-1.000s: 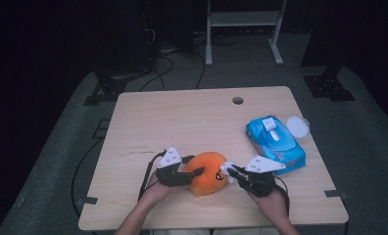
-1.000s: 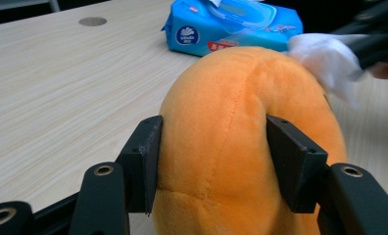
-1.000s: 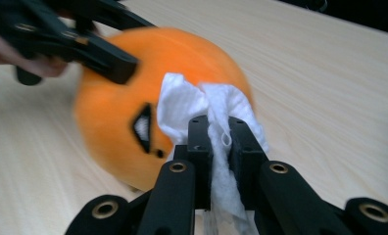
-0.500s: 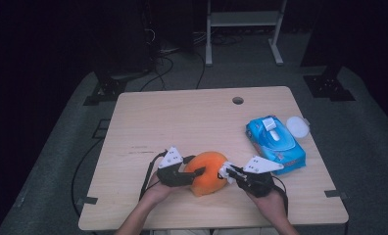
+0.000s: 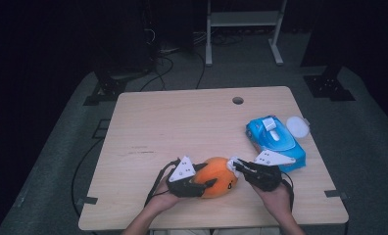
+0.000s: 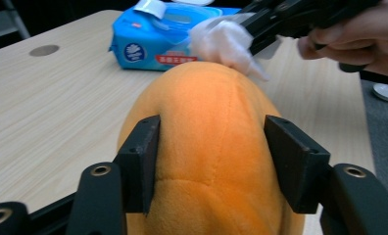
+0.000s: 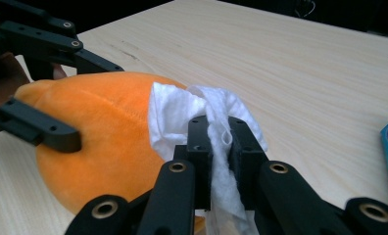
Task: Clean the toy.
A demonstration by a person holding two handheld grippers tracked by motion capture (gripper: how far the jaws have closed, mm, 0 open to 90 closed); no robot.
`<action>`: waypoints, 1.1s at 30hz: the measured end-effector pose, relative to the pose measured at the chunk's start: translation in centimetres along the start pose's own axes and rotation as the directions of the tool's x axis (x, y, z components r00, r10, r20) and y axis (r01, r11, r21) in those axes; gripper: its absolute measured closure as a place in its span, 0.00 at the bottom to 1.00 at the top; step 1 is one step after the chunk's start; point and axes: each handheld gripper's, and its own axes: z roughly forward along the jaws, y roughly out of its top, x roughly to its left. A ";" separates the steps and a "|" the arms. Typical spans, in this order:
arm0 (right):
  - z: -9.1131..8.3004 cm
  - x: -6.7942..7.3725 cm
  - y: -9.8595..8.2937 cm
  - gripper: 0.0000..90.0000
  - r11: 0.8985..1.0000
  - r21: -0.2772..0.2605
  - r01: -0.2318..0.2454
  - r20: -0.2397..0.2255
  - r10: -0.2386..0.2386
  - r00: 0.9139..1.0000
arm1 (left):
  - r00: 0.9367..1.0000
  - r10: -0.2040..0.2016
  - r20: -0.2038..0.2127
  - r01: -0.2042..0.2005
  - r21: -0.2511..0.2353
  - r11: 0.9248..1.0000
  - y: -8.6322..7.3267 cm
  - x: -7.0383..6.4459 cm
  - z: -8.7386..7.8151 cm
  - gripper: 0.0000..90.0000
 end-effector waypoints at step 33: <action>-0.3 3.2 1.1 0.90 0.996 -0.041 0.084 -0.070 -0.087 0.994 | 0.988 -0.152 0.038 0.153 -0.033 0.988 -0.2 1.7 -0.2 0.27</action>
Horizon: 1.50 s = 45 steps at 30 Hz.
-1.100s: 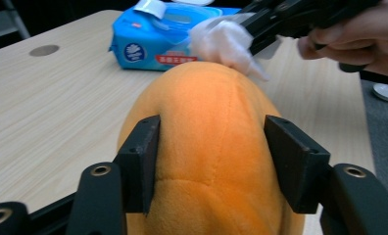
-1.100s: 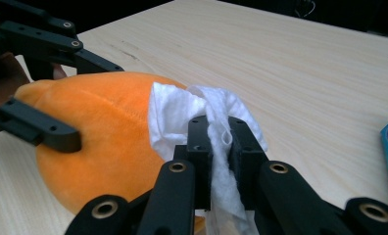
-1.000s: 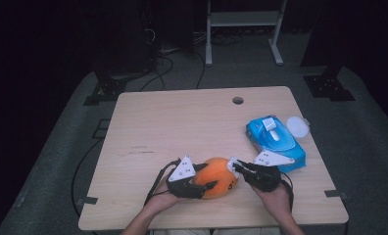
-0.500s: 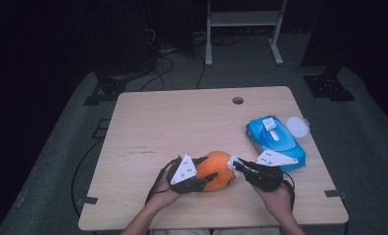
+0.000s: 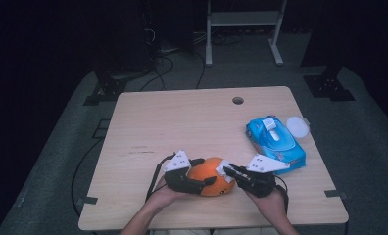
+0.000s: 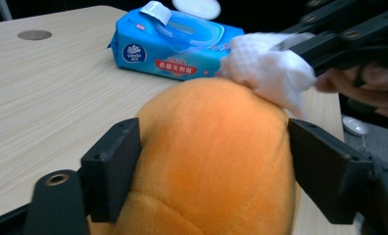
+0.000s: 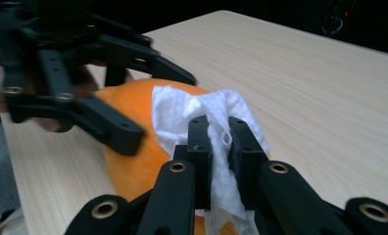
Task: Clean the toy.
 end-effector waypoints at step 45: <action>1.0 -3.3 -2.3 0.90 0.988 0.053 -0.147 0.024 0.146 0.989 | 0.993 0.119 0.015 -0.119 0.024 0.993 0.2 0.4 -1.0 0.51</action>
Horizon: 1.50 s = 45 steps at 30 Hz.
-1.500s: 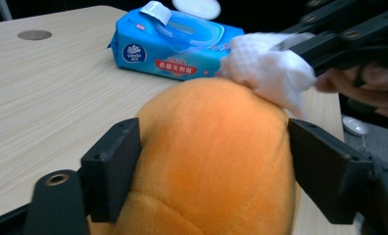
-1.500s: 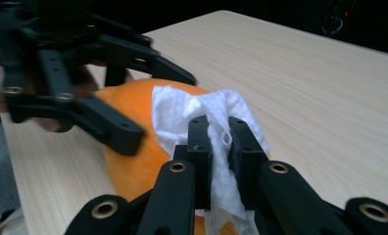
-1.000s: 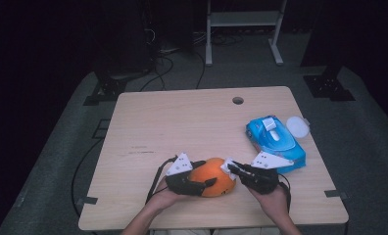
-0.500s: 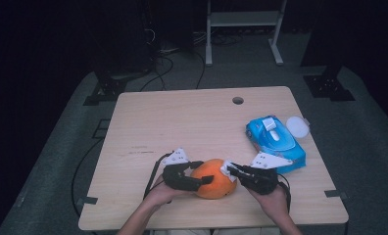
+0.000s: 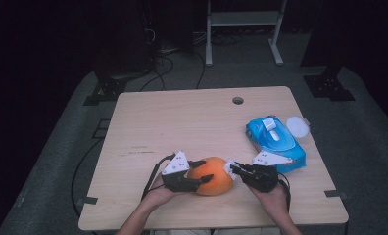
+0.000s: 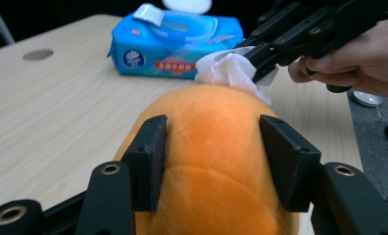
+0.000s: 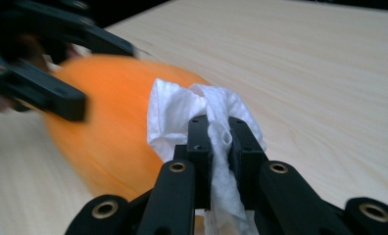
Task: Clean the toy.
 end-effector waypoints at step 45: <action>-0.3 2.7 0.7 0.90 0.997 -0.004 0.078 -0.018 -0.078 0.997 | 0.987 -0.162 0.008 0.161 0.081 0.984 -0.7 1.2 0.9 0.19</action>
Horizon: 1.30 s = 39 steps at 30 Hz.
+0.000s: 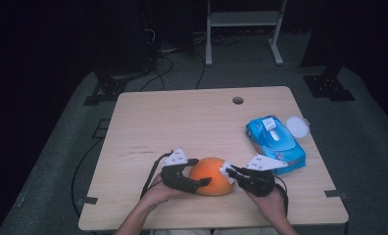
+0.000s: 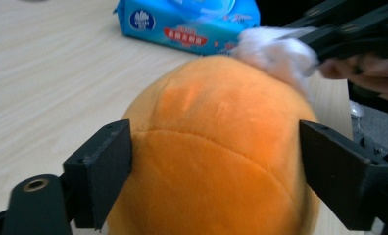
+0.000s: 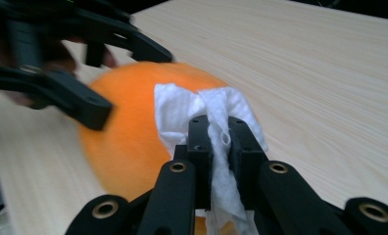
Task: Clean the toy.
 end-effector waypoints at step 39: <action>-0.4 -0.3 0.2 0.90 0.999 -0.042 0.027 0.025 -0.026 0.999 | 0.996 0.072 -0.051 -0.073 -0.014 0.997 0.4 -1.9 0.5 0.33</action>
